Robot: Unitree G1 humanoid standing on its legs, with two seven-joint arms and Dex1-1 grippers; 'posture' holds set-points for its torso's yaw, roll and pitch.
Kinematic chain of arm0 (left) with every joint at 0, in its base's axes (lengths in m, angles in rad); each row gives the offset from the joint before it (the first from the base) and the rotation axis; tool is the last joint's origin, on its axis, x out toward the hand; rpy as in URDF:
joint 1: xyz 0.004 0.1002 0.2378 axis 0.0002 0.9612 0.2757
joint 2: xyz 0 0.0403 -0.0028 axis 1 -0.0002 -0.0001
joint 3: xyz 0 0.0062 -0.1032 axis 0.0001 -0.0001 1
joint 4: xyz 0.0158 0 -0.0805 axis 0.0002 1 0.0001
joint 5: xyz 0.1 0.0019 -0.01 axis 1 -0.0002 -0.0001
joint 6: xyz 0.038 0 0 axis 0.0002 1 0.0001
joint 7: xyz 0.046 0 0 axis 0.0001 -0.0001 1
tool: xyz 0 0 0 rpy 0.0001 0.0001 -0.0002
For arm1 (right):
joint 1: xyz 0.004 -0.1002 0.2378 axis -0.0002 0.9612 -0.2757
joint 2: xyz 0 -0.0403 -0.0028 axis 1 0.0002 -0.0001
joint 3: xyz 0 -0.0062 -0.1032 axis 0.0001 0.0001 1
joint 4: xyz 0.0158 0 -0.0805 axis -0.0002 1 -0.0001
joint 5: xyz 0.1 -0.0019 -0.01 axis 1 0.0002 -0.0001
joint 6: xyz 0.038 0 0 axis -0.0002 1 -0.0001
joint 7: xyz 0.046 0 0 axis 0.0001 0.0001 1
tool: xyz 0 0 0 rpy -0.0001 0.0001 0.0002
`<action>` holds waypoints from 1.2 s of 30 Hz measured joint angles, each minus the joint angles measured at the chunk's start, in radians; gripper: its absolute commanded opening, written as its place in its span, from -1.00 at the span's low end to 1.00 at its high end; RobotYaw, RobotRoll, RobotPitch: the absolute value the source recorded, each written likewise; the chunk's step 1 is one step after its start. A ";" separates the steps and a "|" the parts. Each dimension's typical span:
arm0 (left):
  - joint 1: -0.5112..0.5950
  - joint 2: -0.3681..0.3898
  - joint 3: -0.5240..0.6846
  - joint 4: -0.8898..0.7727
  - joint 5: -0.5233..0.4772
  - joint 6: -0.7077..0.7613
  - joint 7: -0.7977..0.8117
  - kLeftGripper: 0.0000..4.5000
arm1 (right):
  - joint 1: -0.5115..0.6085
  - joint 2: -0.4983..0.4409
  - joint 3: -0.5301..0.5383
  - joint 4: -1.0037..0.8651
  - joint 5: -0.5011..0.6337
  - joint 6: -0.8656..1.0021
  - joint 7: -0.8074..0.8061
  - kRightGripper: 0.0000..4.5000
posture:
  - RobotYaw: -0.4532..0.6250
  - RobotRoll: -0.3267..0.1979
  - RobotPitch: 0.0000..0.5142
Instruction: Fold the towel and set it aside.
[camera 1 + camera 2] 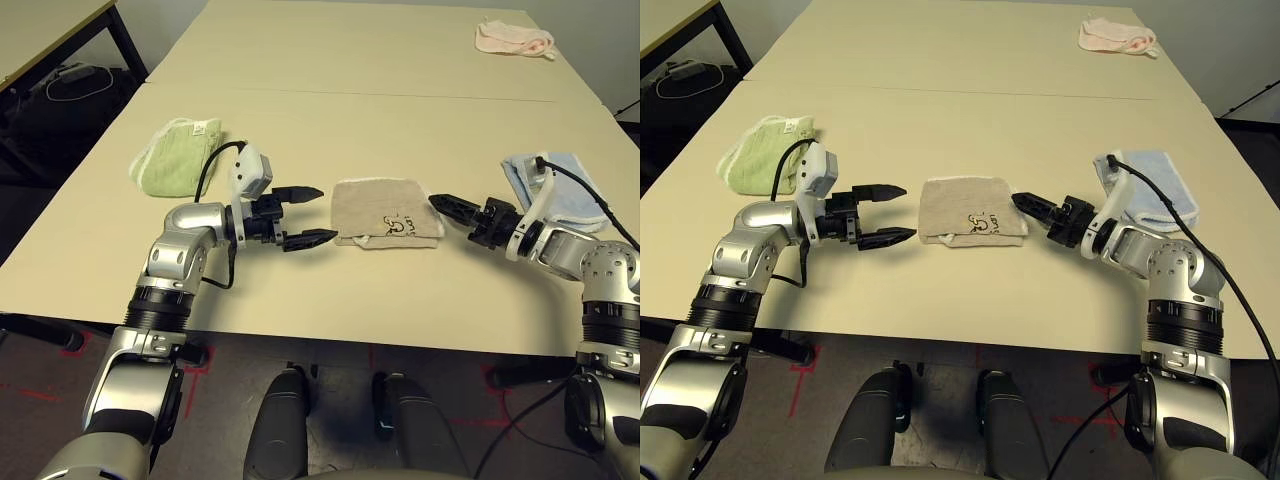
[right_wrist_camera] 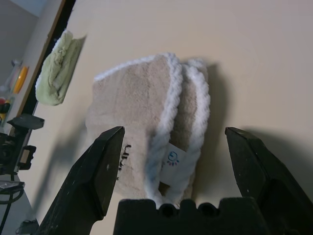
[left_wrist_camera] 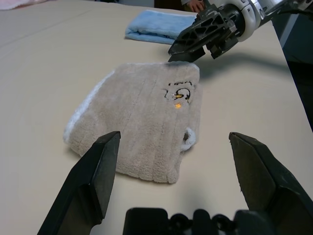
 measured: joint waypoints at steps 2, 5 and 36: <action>0.000 0.000 -0.007 0.002 0.001 -0.012 -0.005 1.00 | 0.001 -0.002 0.000 0.000 0.001 0.014 0.000 0.98 | -0.06 0.25 -0.38; 0.000 0.000 -0.021 0.003 0.002 -0.018 -0.009 1.00 | 0.001 -0.002 0.004 0.000 0.001 0.027 0.000 0.98 | -0.04 0.25 -0.38; 0.000 0.003 -0.036 0.002 0.001 -0.018 -0.016 1.00 | -0.081 0.064 0.089 0.086 -0.035 0.013 0.009 -0.41 | -0.03 0.25 -0.42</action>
